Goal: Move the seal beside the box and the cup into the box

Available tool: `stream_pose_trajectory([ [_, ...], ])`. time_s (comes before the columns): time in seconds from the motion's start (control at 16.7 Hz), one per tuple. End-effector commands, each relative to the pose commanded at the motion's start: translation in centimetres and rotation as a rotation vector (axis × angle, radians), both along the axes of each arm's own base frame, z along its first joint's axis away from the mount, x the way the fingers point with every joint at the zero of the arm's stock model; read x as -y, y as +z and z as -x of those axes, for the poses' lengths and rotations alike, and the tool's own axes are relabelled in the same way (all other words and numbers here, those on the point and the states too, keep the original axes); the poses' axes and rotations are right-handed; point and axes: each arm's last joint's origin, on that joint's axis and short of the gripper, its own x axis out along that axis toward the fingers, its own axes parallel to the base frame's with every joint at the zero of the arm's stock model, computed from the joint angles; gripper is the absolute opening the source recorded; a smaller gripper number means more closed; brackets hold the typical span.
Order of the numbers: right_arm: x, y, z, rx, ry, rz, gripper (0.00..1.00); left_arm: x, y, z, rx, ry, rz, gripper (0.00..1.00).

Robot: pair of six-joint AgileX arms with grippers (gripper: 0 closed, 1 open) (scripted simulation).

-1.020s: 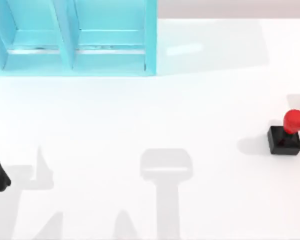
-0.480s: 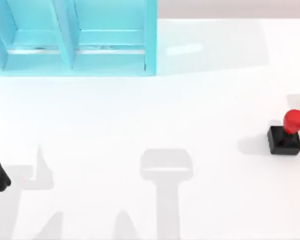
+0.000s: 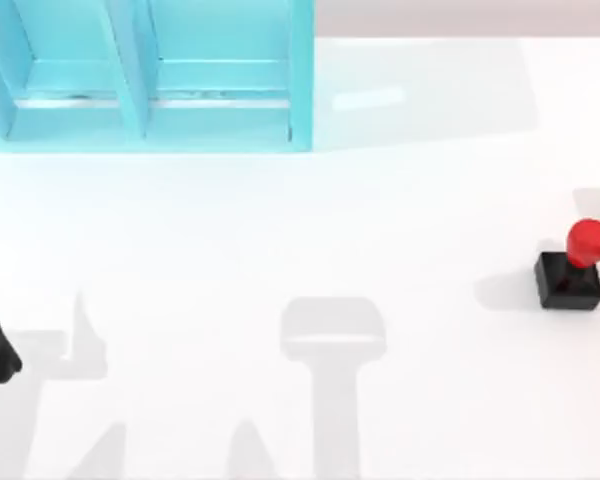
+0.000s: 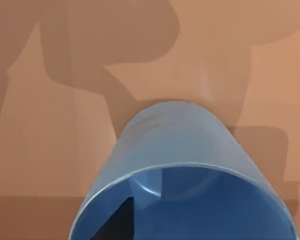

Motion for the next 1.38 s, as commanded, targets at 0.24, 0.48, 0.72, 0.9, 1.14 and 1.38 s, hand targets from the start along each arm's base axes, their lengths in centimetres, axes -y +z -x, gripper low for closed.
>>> stream_pose_trajectory([
  [0.24,0.0,0.0,0.0,0.000,0.000,0.000,1.00,0.0,0.0,0.0,0.000,0.000,0.000,1.00],
  [0.48,0.1,0.1,0.0,0.003,-0.001,0.001,1.00,0.0,0.0,0.0,0.000,0.000,0.000,1.00],
  [0.72,1.2,2.6,-0.8,0.101,0.007,0.029,1.00,0.0,0.0,0.0,0.000,0.000,0.000,1.00],
  [0.9,1.7,6.4,-1.9,0.188,0.017,0.064,1.00,0.0,0.0,0.0,0.000,0.000,0.000,1.00],
  [1.14,1.0,9.9,-1.8,0.149,0.014,0.049,1.00,0.0,0.0,0.0,0.000,0.000,0.000,1.00],
  [1.38,0.1,10.1,-0.2,0.015,0.000,0.005,1.00,0.0,0.0,0.0,0.000,0.000,0.000,1.00],
])
